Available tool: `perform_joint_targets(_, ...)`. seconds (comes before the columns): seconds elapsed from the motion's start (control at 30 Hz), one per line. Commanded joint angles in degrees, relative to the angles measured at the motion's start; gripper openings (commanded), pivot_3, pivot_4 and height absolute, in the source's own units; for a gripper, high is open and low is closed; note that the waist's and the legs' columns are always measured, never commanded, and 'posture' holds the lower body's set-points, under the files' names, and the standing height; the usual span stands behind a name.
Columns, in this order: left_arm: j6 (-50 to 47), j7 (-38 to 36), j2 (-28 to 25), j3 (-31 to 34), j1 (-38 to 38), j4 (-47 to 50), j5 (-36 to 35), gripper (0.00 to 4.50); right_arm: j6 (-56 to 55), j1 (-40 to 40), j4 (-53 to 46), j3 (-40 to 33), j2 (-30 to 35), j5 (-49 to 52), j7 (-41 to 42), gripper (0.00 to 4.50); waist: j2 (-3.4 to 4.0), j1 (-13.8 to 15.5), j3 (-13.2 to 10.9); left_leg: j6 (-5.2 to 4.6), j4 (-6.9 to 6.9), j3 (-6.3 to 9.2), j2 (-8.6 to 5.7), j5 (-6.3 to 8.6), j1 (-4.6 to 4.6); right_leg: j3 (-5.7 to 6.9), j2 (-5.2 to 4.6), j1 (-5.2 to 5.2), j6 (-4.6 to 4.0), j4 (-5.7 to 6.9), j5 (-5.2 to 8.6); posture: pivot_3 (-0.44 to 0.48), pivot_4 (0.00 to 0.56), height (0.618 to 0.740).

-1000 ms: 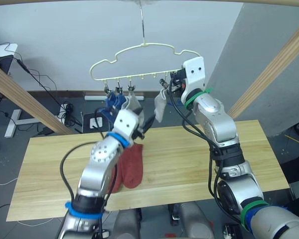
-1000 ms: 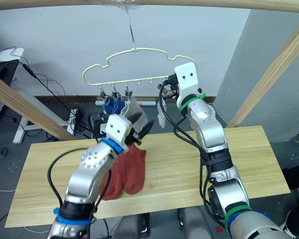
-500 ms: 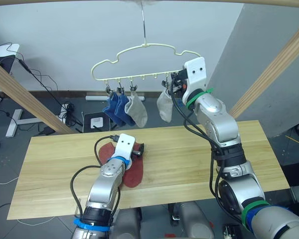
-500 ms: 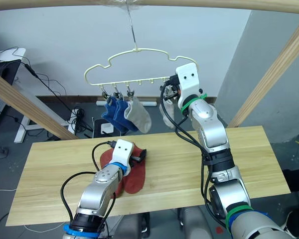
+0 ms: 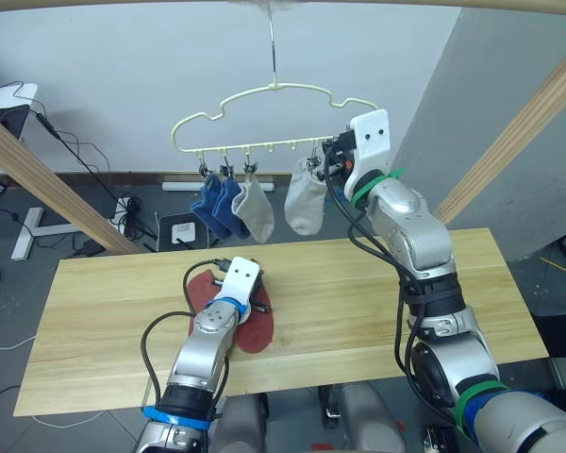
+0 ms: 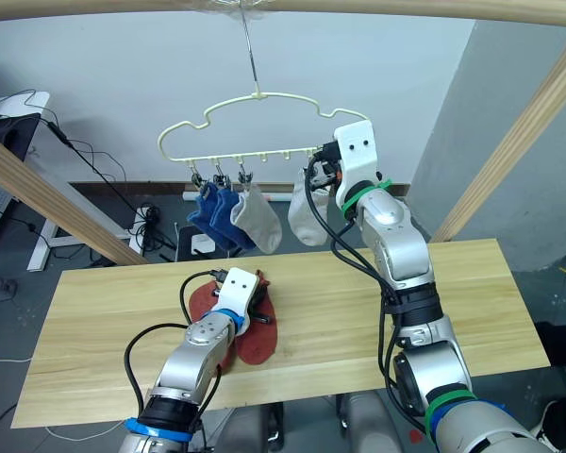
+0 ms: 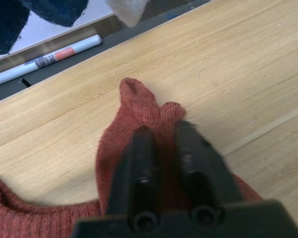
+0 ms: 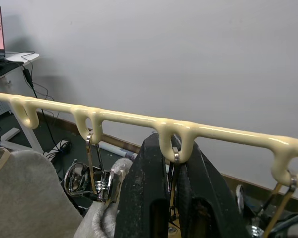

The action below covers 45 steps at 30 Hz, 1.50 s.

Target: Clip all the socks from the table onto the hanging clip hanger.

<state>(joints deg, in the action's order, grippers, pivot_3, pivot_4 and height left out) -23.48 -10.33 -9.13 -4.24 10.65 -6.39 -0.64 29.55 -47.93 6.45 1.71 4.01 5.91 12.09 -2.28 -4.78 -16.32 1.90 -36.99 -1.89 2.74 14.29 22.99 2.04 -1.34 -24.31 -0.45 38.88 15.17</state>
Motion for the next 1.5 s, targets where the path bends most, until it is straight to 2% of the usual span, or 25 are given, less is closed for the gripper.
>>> perform_joint_targets(0.03,3.6,-2.7,1.3,-1.9,-1.0,2.9,-1.1,0.02,0.2,-0.2,-2.5,-1.0,0.0,0.8,-0.4,0.0,0.0,0.0,0.0,0.0,0.0,0.0,0.0,0.0,0.01,0.0,0.0,0.0,0.0,-0.01,0.0,-0.175,0.288,0.74)
perform_joint_targets(0.2,8.0,-7.6,5.9,-7.1,1.8,8.1,-3.2,0.02,0.4,-0.3,-2.5,-1.3,0.2,0.8,-0.3,0.0,0.0,0.3,0.0,0.0,-0.01,0.02,-0.06,0.0,0.09,0.02,-0.06,0.0,0.0,-0.08,0.0,-0.18,0.287,0.74)
perform_joint_targets(0.3,9.4,-8.2,9.1,-9.4,5.6,7.2,-3.0,0.02,0.5,-0.5,-2.6,-1.4,0.2,0.8,-0.3,0.0,0.0,0.2,0.0,-0.02,-0.02,0.01,-0.08,0.01,0.12,0.01,-0.06,0.0,0.0,-0.13,0.0,-0.181,0.286,0.74)
perform_joint_targets(0.43,14.2,-7.1,13.4,-9.9,12.6,1.1,-2.3,0.02,0.8,-0.5,-2.8,-1.2,0.1,0.8,-0.3,0.0,0.0,0.0,0.0,-0.02,0.01,0.03,-0.04,0.01,0.1,0.04,0.01,0.0,0.01,-0.12,0.0,-0.184,0.285,0.74)
perform_joint_targets(0.6,21.3,-2.6,16.6,-7.2,21.3,-10.1,-1.0,0.02,1.2,-0.4,-3.5,-1.1,0.2,0.7,-0.2,0.0,0.0,-0.1,0.0,-0.03,0.0,0.03,-0.05,0.01,0.1,0.05,0.03,0.0,0.02,-0.14,0.01,-0.198,0.285,0.74)
perform_joint_targets(0.87,29.1,-0.8,16.1,-5.5,24.9,-16.0,0.4,0.02,2.1,0.4,-4.7,-0.9,0.3,0.5,-0.3,0.0,0.0,-0.2,0.0,-0.09,0.02,0.03,-0.03,0.05,0.25,0.11,0.03,-0.02,0.03,-0.35,0.01,-0.205,0.285,0.74)
perform_joint_targets(1.5,31.2,-1.3,16.5,-5.4,24.8,-12.6,0.9,0.02,2.6,1.1,-5.0,0.2,0.4,0.1,0.4,0.0,0.0,-0.2,0.0,-0.11,-0.01,0.07,-0.04,0.06,0.36,0.17,0.0,-0.08,0.03,-0.36,0.01,-0.198,0.286,0.74)
